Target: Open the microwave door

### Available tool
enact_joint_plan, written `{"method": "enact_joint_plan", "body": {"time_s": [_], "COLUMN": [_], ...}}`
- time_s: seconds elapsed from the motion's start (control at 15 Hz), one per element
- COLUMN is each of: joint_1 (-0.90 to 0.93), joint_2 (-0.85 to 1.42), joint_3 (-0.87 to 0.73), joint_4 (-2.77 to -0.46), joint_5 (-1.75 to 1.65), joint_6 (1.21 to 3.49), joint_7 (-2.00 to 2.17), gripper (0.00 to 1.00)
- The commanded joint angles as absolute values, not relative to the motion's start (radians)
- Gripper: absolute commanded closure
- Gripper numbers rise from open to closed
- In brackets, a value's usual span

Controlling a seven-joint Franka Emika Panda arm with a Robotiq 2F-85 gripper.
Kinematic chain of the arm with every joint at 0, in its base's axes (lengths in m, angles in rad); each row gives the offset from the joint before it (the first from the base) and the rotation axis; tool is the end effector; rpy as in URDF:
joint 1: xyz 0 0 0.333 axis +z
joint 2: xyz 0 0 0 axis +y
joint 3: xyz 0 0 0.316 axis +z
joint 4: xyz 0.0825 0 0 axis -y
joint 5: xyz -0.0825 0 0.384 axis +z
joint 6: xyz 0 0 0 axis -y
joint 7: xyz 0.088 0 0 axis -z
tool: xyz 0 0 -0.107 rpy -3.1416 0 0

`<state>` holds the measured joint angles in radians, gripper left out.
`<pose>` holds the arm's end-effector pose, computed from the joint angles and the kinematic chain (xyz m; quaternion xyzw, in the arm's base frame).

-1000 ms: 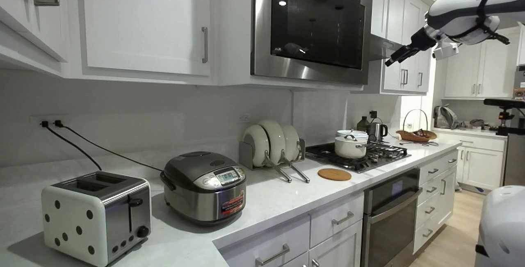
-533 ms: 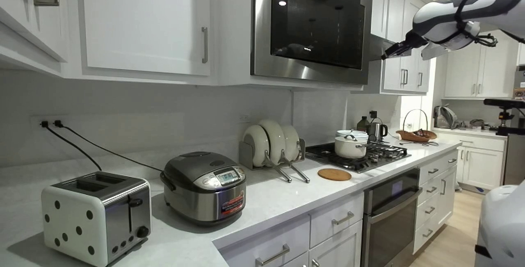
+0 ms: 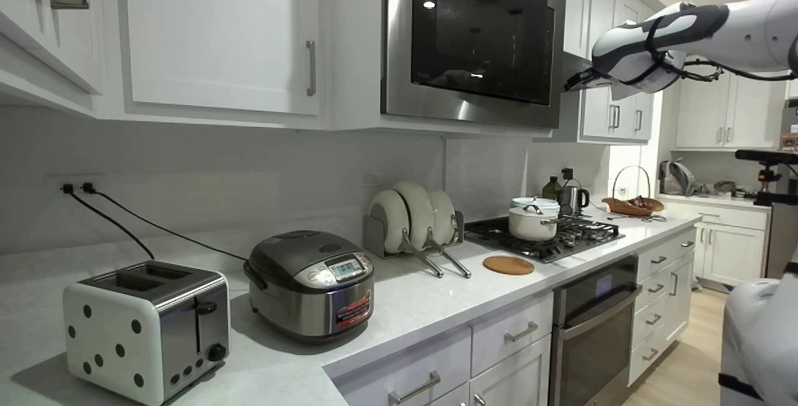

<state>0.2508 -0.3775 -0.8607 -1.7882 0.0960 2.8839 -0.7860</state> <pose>0.3481 -0.3925 0.7968 0.7750 -0.0344 0.5702 0.2703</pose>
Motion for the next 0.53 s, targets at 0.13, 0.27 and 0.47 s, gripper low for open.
{"method": "enact_joint_plan", "body": {"time_s": [0.13,0.27,0.47], "joint_1": [0.459,0.528,0.640], "joint_2": [-0.307,-0.305,-0.319], "joint_3": [-1.036,-1.097,-1.190], "joint_4": [-1.700,-1.684,-1.661], "joint_5": [0.168,0.160,0.148], "joint_6": [2.970,3.003,3.049], "joint_7": [-0.849,-0.861,-0.888], "gripper": [0.74,0.89,1.00]}}
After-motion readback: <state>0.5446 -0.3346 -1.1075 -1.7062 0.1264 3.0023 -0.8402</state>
